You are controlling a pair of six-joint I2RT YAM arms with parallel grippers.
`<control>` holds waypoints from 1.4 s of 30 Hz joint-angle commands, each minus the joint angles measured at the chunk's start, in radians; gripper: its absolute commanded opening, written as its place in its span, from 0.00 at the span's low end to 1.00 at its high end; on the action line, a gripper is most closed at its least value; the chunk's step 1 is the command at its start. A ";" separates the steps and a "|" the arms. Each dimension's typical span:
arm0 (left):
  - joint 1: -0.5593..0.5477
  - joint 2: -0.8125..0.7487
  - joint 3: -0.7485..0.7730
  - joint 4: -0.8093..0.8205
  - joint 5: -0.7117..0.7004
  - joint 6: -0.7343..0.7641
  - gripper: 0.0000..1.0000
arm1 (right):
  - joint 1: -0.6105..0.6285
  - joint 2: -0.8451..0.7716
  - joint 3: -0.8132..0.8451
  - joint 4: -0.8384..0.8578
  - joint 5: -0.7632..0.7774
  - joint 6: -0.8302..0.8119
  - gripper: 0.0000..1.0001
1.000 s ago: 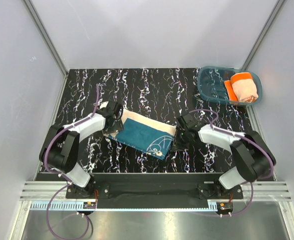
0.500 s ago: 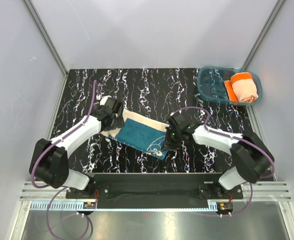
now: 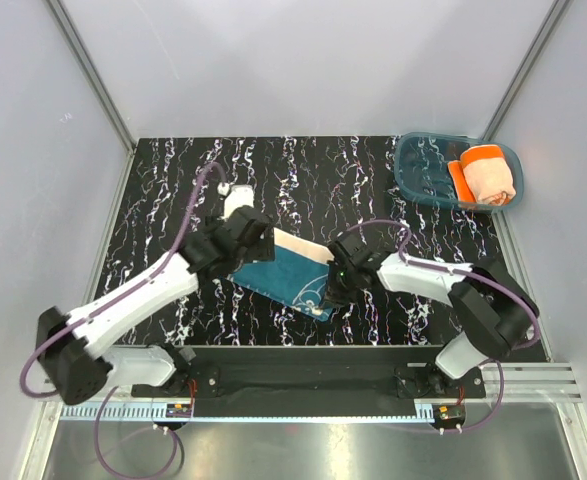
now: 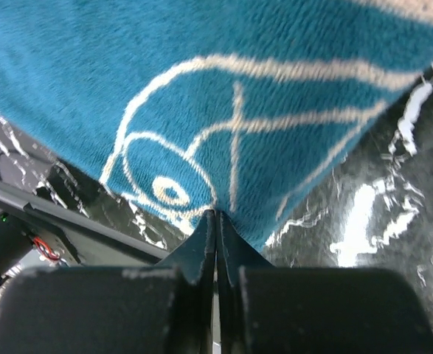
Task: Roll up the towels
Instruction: Fold the towel, then roll the towel
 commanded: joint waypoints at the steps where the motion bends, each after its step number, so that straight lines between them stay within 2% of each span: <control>1: -0.004 -0.147 -0.062 0.230 -0.087 0.012 0.99 | 0.010 -0.095 0.055 -0.056 0.042 -0.033 0.00; 3: -0.001 -0.235 -0.145 0.370 -0.024 0.085 0.99 | 0.008 -0.129 0.111 -0.121 0.088 -0.058 0.07; 4: 0.001 -0.254 -0.170 0.475 0.099 0.116 0.99 | 0.010 -0.161 0.133 -0.155 0.116 -0.065 0.14; 5: 0.001 -0.263 -0.184 0.493 0.149 0.139 0.99 | 0.010 -0.177 0.157 -0.248 0.157 -0.068 0.48; 6: -0.002 -0.251 -0.172 0.486 0.188 0.168 0.99 | 0.010 -0.195 0.203 -0.302 0.273 -0.061 0.63; 8: -0.021 -0.219 -0.140 0.421 0.223 0.187 0.99 | 0.003 -0.256 0.236 -0.412 0.366 -0.053 0.97; 10: -0.088 -0.176 -0.138 0.383 0.171 0.204 0.99 | -0.039 -0.333 0.246 -0.454 0.440 -0.041 1.00; 14: -0.238 -0.075 -0.110 0.325 0.047 0.188 0.99 | -0.170 -0.457 0.204 -0.484 0.424 -0.052 1.00; 16: -0.323 0.014 -0.072 0.294 -0.020 0.170 0.93 | -0.226 -0.518 0.174 -0.487 0.414 -0.064 1.00; 20: -0.479 0.207 0.017 0.253 -0.116 0.152 0.90 | -0.257 -0.575 0.147 -0.520 0.427 -0.059 1.00; 23: -0.531 0.284 0.072 0.256 -0.116 0.139 0.89 | -0.262 -0.605 0.133 -0.534 0.426 -0.047 1.00; 26: -0.561 0.364 0.089 0.275 -0.087 0.121 0.88 | -0.265 -0.625 0.122 -0.550 0.432 -0.041 1.00; 36: -0.595 0.483 0.072 0.355 -0.019 0.087 0.86 | -0.267 -0.640 0.079 -0.525 0.394 -0.024 0.99; 42: -0.593 0.533 0.097 0.369 -0.037 0.084 0.72 | -0.267 -0.637 0.065 -0.507 0.378 -0.024 0.97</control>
